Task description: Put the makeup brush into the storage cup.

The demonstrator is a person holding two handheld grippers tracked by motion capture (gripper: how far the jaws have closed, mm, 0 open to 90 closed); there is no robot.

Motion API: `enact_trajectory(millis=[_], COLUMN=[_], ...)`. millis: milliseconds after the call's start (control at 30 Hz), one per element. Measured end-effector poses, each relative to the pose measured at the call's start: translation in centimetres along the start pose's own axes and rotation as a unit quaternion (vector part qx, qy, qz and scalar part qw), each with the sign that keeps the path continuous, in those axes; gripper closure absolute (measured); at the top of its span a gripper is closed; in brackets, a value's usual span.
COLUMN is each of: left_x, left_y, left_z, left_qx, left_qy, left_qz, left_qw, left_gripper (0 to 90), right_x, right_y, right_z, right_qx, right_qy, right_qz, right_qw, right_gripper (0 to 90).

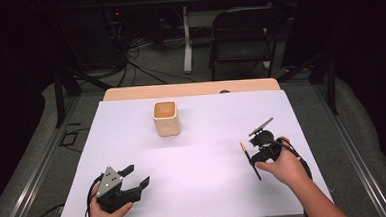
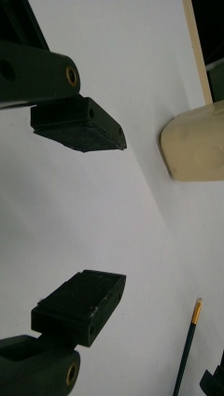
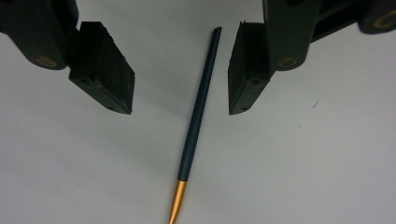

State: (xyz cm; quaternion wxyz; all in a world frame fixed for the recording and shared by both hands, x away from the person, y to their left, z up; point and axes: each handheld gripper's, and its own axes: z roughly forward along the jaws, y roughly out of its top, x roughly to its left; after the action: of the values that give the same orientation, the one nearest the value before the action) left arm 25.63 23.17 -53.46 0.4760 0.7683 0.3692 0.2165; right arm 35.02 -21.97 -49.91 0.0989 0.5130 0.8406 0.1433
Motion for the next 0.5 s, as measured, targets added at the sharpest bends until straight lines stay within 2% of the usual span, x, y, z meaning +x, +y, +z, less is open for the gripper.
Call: enact_trajectory(millis=[100, 167, 200, 267, 300, 333, 500], left_x=[0.01, 0.02, 0.02, 0.04, 0.04, 0.05, 0.06], left_y=[0.0, 0.0, 0.0, 0.0, 0.0, 0.0, -0.01], left_z=[-0.01, -0.01, 0.0, -0.01, -0.01, -0.02, -0.02], left_qx=[0.001, 0.001, 0.001, 0.001, 0.001, 0.001, -0.001], left_qy=[0.001, 0.001, 0.001, 0.001, 0.001, 0.001, 0.0], left_qz=[0.0, 0.0, 0.0, 0.0, -0.001, 0.0, -0.001], left_qw=[1.0, 1.0, 1.0, 1.0, 1.0, 1.0, 1.0], left_gripper=[29.7, 29.7, 29.7, 29.7, 29.7, 29.7, 29.7], right_x=[0.01, 0.1, 0.07, 0.18, 0.2, 0.1, 0.17], right_y=[0.17, 0.15, 0.22, 0.2, 0.27, 0.32, 0.38], right_z=[-0.03, 0.23, 0.18, 0.33, 0.23, 0.28, 0.45], right_qx=[0.018, 0.011, 0.019, 0.014, 0.025, 0.024, 0.022], right_qy=[-0.003, 0.002, -0.001, 0.004, 0.003, 0.005, 0.007], right_qz=[-0.005, 0.002, -0.002, 0.008, 0.009, 0.002, 0.011], right_qw=[0.9998, 0.9999, 0.9998, 0.9999, 0.9996, 0.9997, 0.9997], right_gripper=[43.0, 44.0, 44.5, 45.4, 45.7, 46.2, 49.5])
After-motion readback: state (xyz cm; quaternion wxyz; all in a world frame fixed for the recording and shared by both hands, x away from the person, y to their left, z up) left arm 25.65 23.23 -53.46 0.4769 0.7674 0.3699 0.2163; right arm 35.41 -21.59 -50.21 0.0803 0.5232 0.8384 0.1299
